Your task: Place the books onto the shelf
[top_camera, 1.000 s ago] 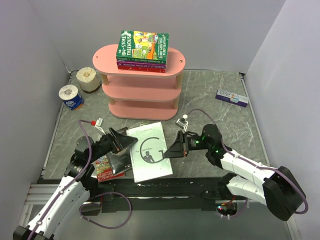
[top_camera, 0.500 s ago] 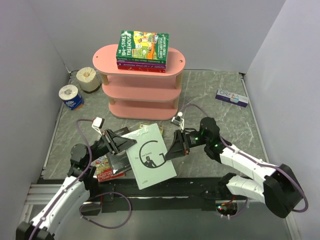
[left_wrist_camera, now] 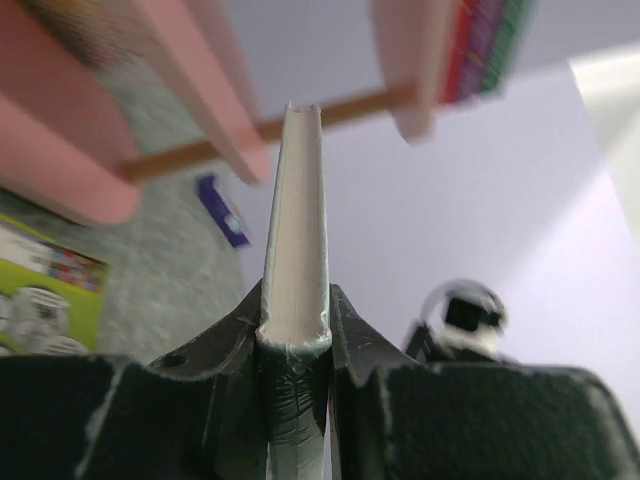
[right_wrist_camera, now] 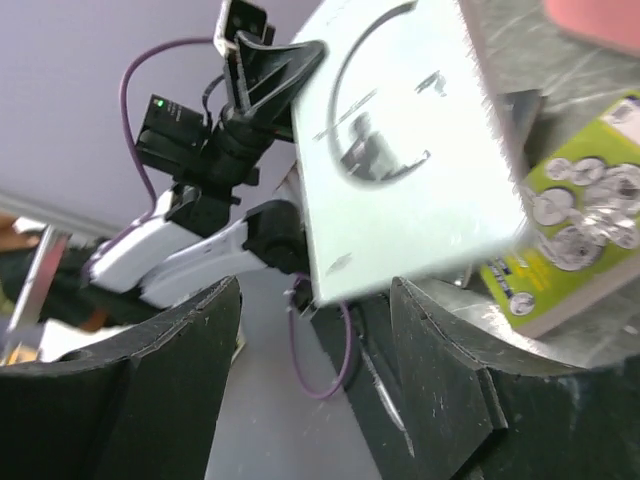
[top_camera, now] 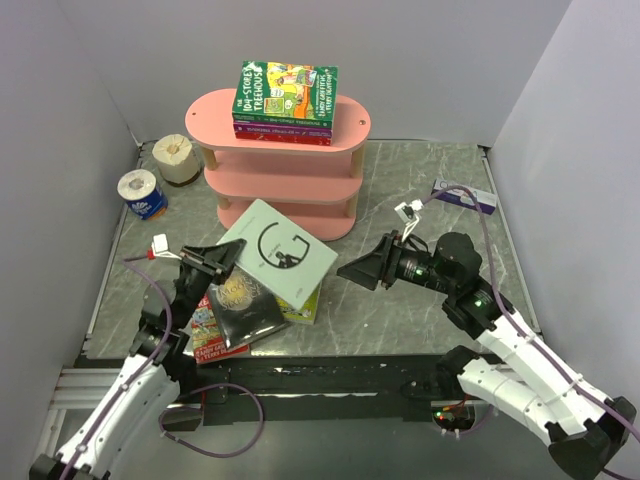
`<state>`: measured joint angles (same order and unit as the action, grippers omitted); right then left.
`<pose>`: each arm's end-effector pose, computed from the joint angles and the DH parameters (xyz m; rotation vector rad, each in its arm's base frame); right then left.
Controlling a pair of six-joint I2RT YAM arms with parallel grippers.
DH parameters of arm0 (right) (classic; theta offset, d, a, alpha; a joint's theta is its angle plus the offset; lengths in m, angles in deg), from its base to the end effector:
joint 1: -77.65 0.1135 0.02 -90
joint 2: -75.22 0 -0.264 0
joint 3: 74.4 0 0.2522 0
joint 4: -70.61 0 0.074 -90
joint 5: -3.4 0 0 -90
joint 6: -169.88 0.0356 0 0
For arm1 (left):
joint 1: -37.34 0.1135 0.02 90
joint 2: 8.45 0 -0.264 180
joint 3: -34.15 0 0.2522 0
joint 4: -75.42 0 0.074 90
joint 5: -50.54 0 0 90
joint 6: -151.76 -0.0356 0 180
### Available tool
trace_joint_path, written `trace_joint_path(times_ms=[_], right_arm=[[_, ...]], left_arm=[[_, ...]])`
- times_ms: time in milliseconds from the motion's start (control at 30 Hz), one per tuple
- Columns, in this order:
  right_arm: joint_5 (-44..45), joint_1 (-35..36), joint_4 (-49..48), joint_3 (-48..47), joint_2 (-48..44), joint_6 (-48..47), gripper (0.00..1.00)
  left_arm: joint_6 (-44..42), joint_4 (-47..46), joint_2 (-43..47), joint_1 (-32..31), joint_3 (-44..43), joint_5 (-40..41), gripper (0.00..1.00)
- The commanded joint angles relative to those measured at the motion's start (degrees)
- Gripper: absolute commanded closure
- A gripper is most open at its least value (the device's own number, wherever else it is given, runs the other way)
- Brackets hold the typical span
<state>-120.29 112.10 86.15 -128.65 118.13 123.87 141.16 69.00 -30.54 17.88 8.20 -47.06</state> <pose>0.1350 0.1166 0.3352 -0.3547 1.8342 1.4785 0.1253 -0.0493 0.2493 -0.6761 1.4225 -1.4962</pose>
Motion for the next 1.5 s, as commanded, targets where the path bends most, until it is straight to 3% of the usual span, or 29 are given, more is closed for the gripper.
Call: trace_joint_path(times_ms=[0, 233, 667, 800, 1467], right_arm=[[8.02, -0.44, 4.1, 0.06, -3.53, -2.59, 0.32], [11.28, -0.88, 8.67, 1.11, -9.6, -4.78, 0.35], [13.65, -1.76, 12.9, 3.23, -13.21, -6.81, 0.37], [13.83, -2.11, 12.81, 2.35, -12.6, -7.51, 0.37], [14.8, -2.73, 14.04, 1.82, -11.89, -8.66, 0.37]], left_arm=[[8.14, -8.09, -4.62, 2.23, -4.69, 12.34, 0.99], [14.47, -23.93, -14.91, 13.74, -7.06, 2.24, 0.99], [14.74, -31.31, -21.42, 14.37, -12.77, -3.04, 0.99], [12.11, -28.95, -22.82, 14.37, -14.88, -0.93, 0.99], [13.42, -49.69, -47.16, 14.37, -18.83, 2.85, 0.99]])
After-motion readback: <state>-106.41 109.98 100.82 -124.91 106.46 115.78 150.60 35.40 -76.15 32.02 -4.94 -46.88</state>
